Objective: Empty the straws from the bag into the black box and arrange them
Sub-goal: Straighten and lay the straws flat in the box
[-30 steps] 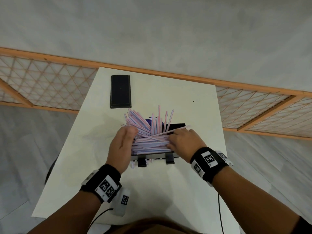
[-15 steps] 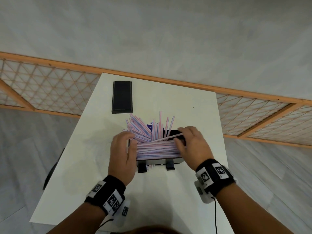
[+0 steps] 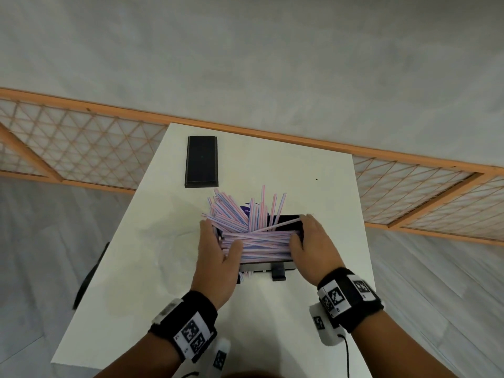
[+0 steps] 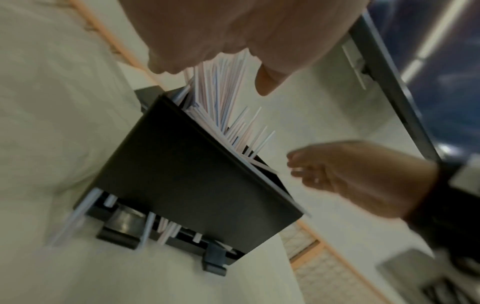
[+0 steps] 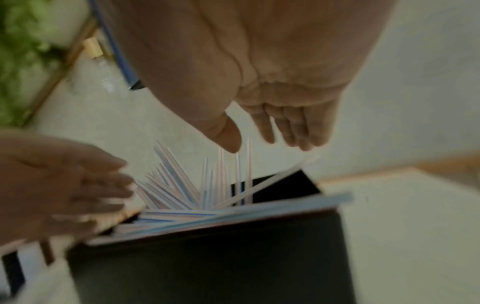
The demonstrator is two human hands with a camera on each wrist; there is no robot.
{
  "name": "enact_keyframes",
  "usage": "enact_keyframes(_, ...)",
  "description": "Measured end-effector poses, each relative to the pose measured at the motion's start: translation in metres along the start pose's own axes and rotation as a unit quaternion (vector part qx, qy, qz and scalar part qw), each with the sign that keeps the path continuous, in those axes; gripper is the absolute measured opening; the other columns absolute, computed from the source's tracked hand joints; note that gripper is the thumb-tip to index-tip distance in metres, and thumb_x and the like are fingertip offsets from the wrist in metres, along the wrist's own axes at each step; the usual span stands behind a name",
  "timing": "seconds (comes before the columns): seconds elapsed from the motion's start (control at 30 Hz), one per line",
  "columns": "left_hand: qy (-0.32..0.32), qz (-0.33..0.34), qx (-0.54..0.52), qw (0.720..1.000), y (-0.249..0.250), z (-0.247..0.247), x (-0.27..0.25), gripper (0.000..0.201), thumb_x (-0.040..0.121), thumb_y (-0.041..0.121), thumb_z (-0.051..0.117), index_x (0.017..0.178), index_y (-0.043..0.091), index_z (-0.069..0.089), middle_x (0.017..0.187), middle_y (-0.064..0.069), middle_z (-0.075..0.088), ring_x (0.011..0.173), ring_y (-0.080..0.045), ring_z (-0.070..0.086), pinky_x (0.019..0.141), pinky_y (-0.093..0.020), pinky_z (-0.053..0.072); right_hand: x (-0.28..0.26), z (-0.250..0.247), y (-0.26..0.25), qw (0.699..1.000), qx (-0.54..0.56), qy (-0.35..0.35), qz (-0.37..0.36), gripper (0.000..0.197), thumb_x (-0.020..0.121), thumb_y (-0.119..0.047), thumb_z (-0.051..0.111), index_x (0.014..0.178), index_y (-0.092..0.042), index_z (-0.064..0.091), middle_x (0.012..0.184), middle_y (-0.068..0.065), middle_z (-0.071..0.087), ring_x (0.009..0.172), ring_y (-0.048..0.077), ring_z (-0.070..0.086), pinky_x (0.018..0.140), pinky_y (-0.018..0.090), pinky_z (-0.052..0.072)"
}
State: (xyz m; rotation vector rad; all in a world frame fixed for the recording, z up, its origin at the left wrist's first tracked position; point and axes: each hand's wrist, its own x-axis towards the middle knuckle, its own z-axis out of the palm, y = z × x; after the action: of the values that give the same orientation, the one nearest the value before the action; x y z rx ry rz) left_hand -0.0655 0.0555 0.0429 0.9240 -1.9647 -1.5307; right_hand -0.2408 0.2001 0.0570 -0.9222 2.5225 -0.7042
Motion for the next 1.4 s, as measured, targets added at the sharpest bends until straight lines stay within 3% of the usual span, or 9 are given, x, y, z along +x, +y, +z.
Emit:
enact_keyframes(0.13,0.033,0.044,0.150,0.987,-0.006,0.006,-0.011,0.082,0.089,0.034,0.072,0.155,0.011,0.028,0.157,-0.006,0.033,0.148,-0.024,0.032,0.122,-0.043,0.032,0.023,-0.014,-0.002,0.985,-0.136,-0.017,-0.108,0.043,0.098,-0.015,0.049,0.139,-0.010,0.055,0.145,0.010,0.051,0.132,0.030,0.049,0.111,0.036,0.040)
enact_keyframes(0.33,-0.083,0.169,0.396,0.899,-0.021,0.014,0.003,0.080,0.084,0.059,0.061,0.145,0.008,0.045,0.148,-0.009,0.044,0.137,-0.027,0.038,0.121,-0.051,0.029,0.042,-0.010,-0.004,0.928,-0.348,-0.056,-0.125,0.028,0.073,-0.008,0.064,0.101,-0.012,0.062,0.102,0.010,0.060,0.090,0.032,0.057,0.066,0.038,0.047)
enact_keyframes(0.47,-0.115,0.173,0.424,0.882,-0.036,0.013,0.009,0.080,0.089,0.056,0.061,0.150,0.007,0.042,0.152,-0.010,0.040,0.141,-0.029,0.038,0.123,-0.044,0.030,0.041,-0.004,-0.002,0.912,-0.382,-0.029,-0.145,0.024,0.057,-0.002,0.074,0.075,-0.013,0.063,0.083,0.009,0.056,0.069,0.030,0.056,0.046,0.032,0.037)
enact_keyframes(0.67,-0.130,0.194,0.413,0.880,-0.042,0.011,0.010,0.079,0.092,0.057,0.052,0.152,0.007,0.039,0.151,-0.010,0.043,0.139,-0.027,0.042,0.122,-0.040,0.033,0.031,0.008,-0.005,0.930,-0.307,-0.093,-0.181,0.020,0.098,-0.029,0.051,0.096,-0.019,0.068,0.100,0.005,0.060,0.095,0.029,0.055,0.075,0.040,0.050)
enact_keyframes(0.83,-0.114,0.253,0.425,0.861,-0.035,0.011,0.012,0.076,0.091,0.050,0.061,0.149,0.005,0.042,0.147,-0.011,0.048,0.135,-0.027,0.046,0.120,-0.042,0.035,0.023,0.009,-0.010,0.946,-0.236,-0.062,-0.213,0.052,0.094,-0.054,0.031,0.096,-0.020,0.071,0.093,0.001,0.061,0.088,0.023,0.054,0.083,0.036,0.047)
enact_keyframes(0.93,-0.118,0.286,0.442,0.842,-0.029,0.016,0.014,0.076,0.088,0.048,0.063,0.148,0.006,0.043,0.143,-0.010,0.050,0.134,-0.028,0.047,0.120,-0.044,0.035,0.021,0.010,-0.005,0.948,-0.238,-0.131,-0.163,0.055,0.095,-0.058,0.024,0.091,-0.021,0.065,0.092,-0.001,0.060,0.088,0.022,0.058,0.081,0.041,0.051)
enact_keyframes(1.03,-0.142,0.272,0.457,0.835,-0.032,0.025,0.014,0.082,0.085,0.057,0.058,0.149,0.008,0.040,0.140,-0.007,0.051,0.132,-0.027,0.048,0.121,-0.046,0.034,0.023,0.009,-0.004,0.959,-0.169,-0.176,-0.143,0.046,0.100,-0.053,0.035,0.081,-0.020,0.061,0.084,-0.002,0.058,0.080,0.019,0.057,0.078,0.042,0.051)
enact_keyframes(1.2,-0.141,0.254,0.499,0.816,-0.052,0.034,0.012,0.070,0.087,0.057,0.055,0.140,0.013,0.050,0.129,-0.005,0.058,0.119,-0.027,0.057,0.116,-0.047,0.039,0.047,0.002,-0.008,0.993,-0.051,-0.101,-0.038,0.045,0.098,-0.050,0.047,0.083,-0.010,0.063,0.079,0.003,0.065,0.075,0.021,0.059,0.072,0.037,0.050)
enact_keyframes(1.4,-0.122,0.286,0.530,0.789,-0.062,0.039,0.017,0.067,0.090,0.058,0.055,0.142,0.015,0.050,0.121,-0.005,0.061,0.110,-0.027,0.059,0.110,-0.047,0.044,0.071,0.023,-0.026,0.991,-0.014,-0.127,0.024,0.052,0.090,-0.057,0.061,0.065,-0.015,0.046,0.063,0.005,0.047,0.058,0.020,0.042,0.059,0.034,0.038)
